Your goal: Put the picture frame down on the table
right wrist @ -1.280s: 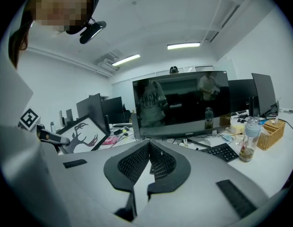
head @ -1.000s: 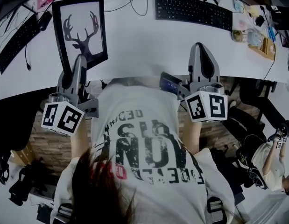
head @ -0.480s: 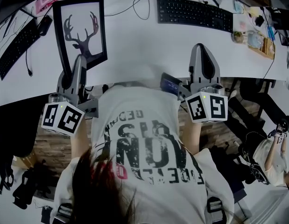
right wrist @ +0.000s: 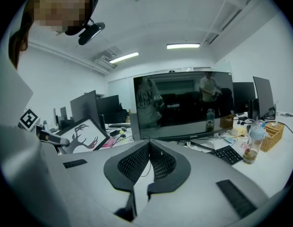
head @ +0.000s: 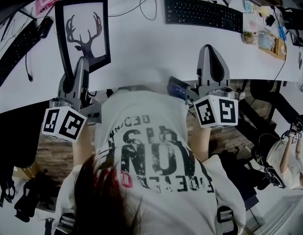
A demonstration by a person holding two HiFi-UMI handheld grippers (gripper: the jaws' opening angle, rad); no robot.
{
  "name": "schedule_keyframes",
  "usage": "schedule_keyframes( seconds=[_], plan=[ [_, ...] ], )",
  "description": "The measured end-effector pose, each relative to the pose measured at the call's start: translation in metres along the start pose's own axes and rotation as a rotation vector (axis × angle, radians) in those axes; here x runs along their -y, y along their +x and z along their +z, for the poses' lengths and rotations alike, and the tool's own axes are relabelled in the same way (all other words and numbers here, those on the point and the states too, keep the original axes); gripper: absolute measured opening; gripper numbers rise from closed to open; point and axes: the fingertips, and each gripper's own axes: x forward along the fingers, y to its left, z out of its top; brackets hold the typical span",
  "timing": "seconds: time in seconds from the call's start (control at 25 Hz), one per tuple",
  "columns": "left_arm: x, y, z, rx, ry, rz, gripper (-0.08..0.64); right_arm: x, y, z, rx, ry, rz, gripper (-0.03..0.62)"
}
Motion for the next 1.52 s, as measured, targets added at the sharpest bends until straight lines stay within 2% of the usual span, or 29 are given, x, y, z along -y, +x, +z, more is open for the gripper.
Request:
schedule_keyframes(
  seconds=[0.8, 1.52],
  plan=[
    [0.000, -0.013, -0.005, -0.005, -0.003, 0.003, 0.017, -0.001, -0.014, 0.001, 0.003, 0.001, -0.017, 0.002],
    [0.003, -0.012, -0.028, -0.045, -0.008, -0.004, 0.017, -0.004, -0.026, -0.013, -0.019, 0.016, -0.015, 0.002]
  ],
)
